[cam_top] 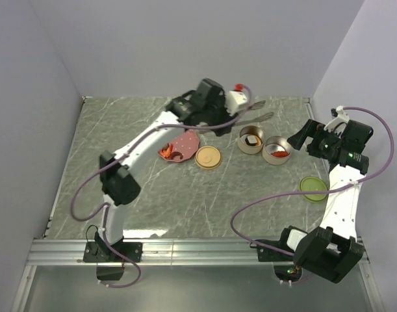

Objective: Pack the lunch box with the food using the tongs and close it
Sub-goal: Pick up the food using the clamp

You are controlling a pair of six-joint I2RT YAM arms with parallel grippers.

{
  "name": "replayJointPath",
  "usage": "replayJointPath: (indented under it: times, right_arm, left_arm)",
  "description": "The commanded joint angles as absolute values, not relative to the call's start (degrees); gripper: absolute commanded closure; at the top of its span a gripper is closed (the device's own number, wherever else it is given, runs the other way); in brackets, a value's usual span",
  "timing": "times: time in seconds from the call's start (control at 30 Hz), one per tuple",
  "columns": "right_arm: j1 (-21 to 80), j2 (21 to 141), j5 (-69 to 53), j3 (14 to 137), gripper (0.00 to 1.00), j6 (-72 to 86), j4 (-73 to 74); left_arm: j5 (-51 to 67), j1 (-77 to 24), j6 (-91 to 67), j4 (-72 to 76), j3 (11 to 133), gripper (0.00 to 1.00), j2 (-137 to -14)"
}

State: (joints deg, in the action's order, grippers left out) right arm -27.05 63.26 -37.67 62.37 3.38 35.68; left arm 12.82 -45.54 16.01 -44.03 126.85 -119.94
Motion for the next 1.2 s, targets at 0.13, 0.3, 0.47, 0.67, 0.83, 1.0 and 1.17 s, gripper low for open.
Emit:
replayJointPath:
  times: [0.13, 0.3, 0.47, 0.67, 0.83, 1.0, 1.17]
  right_arm:
    - [-27.3, 65.1, -39.1, 65.2, 0.00, -1.4, 38.2]
    - [-27.1, 66.3, -37.2, 65.4, 0.00, -2.1, 39.1]
    - [-26.7, 67.1, -36.5, 65.7, 0.00, -2.2, 39.4]
    - [-26.5, 67.6, -40.2, 65.2, 0.00, -2.5, 39.8]
    - [-26.0, 67.5, -41.3, 65.1, 0.00, -2.8, 40.0]
    - [-25.9, 67.5, -40.8, 66.0, 0.00, -4.0, 41.4]
    - [-25.8, 67.7, -40.7, 65.6, 0.00, -4.2, 41.7]
  left_arm:
    - [22.7, -33.7, 18.8, -51.1, 111.6, 0.47, -102.5]
    - [23.0, -24.6, 22.8, -54.8, 100.6, 0.46, -93.6]
    - [21.4, -15.5, 30.7, -61.0, 91.7, 0.47, -88.8]
    - [13.6, -12.0, 35.4, -62.9, 83.5, 0.51, -87.3]
    - [11.0, -12.0, 37.4, -62.0, 82.2, 0.55, -89.1]
    - [9.1, -12.5, 38.8, -60.7, 82.4, 0.56, -92.4]
    - [8.9, -13.8, 38.6, -60.6, 84.4, 0.55, -94.6]
